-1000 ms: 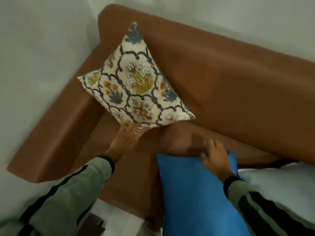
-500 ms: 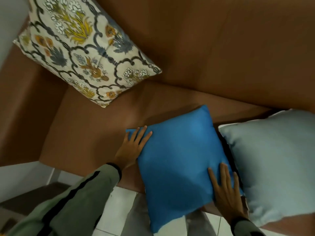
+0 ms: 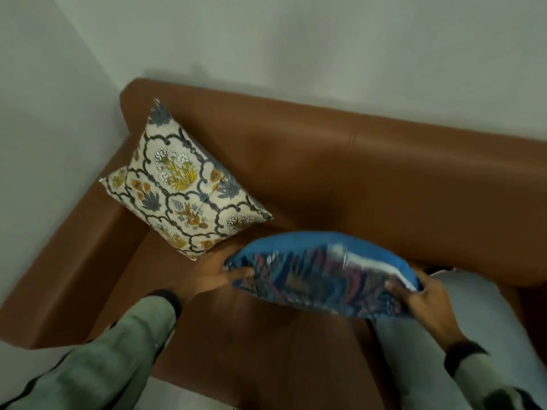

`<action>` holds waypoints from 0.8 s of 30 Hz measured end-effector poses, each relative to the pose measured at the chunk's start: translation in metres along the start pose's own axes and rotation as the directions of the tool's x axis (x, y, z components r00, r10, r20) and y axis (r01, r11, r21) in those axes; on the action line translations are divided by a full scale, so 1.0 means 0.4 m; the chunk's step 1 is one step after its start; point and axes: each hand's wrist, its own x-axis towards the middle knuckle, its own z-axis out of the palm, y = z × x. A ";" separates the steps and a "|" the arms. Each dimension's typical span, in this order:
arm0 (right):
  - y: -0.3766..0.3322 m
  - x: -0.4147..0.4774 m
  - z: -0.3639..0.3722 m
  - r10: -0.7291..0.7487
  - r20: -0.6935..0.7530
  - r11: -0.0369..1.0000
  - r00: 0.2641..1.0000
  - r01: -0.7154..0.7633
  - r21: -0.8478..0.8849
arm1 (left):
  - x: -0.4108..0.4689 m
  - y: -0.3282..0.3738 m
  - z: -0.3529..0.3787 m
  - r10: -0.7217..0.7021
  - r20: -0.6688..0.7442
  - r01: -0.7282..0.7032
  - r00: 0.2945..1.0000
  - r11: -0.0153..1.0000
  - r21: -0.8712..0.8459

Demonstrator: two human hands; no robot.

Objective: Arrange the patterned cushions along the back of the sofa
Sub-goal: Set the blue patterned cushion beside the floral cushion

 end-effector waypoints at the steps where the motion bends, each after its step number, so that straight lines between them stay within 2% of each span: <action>1: -0.040 0.040 -0.013 -0.016 -0.023 0.999 1.000 0.017 0.044 | 0.001 0.016 -0.019 -0.026 0.012 0.027 1.000 0.996 -0.085; 3: -0.099 0.114 -0.028 -0.041 -0.012 0.996 0.999 0.042 0.085 | 0.009 0.051 -0.063 -0.040 0.024 0.042 0.999 0.994 -0.097; 9: -0.144 0.254 -0.015 -0.016 0.111 0.997 0.994 0.007 0.079 | 0.100 0.112 -0.132 -0.085 -0.114 0.086 0.990 0.996 0.001; 14: -0.099 0.317 0.017 -0.032 0.145 0.999 0.989 0.028 0.028 | 0.192 0.087 -0.074 -0.152 -0.202 0.197 0.967 0.955 0.223; 24: -0.008 0.342 0.006 -0.008 0.147 0.991 0.989 -0.012 0.136 | 0.255 0.104 0.000 -0.059 -0.383 0.230 0.922 0.878 0.419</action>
